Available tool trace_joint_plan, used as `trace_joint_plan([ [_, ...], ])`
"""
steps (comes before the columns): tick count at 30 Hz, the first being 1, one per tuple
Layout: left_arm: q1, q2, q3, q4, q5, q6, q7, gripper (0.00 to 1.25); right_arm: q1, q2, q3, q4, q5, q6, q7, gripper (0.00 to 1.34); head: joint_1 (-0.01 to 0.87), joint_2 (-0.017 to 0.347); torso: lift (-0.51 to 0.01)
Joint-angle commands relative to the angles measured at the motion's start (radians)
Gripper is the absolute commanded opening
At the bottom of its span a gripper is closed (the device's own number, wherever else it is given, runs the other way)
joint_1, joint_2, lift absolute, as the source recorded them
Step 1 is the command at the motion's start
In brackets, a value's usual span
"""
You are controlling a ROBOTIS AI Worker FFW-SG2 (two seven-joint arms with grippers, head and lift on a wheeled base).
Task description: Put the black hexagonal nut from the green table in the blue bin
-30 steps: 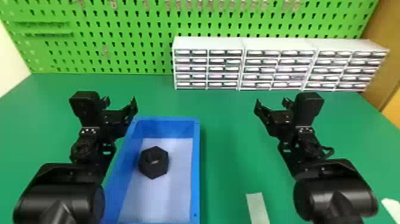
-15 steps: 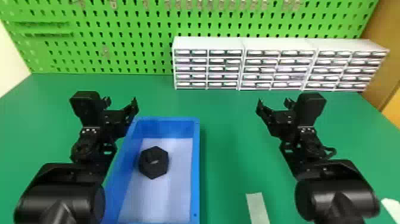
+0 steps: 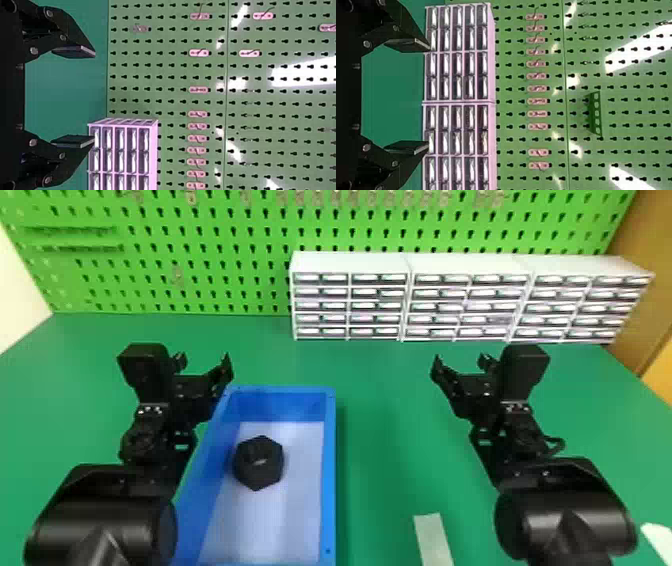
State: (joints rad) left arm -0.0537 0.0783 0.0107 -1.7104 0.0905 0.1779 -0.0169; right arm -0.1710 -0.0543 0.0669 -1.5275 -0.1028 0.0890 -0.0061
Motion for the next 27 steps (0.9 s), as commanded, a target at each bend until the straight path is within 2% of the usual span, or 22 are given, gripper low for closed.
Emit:
trace_joint_plan([
  [1,0.0,0.0,-0.001,0.0,0.002,0.0,0.0,0.76,-0.001,0.001,-0.006,0.0,0.005,0.0,0.0,0.93,0.686,0.051,-0.096],
  [27,0.0,0.0,-0.001,0.0,0.006,0.0,0.0,0.76,-0.005,-0.009,-0.01,0.001,0.011,0.002,-0.002,0.93,0.686,0.051,-0.096],
])
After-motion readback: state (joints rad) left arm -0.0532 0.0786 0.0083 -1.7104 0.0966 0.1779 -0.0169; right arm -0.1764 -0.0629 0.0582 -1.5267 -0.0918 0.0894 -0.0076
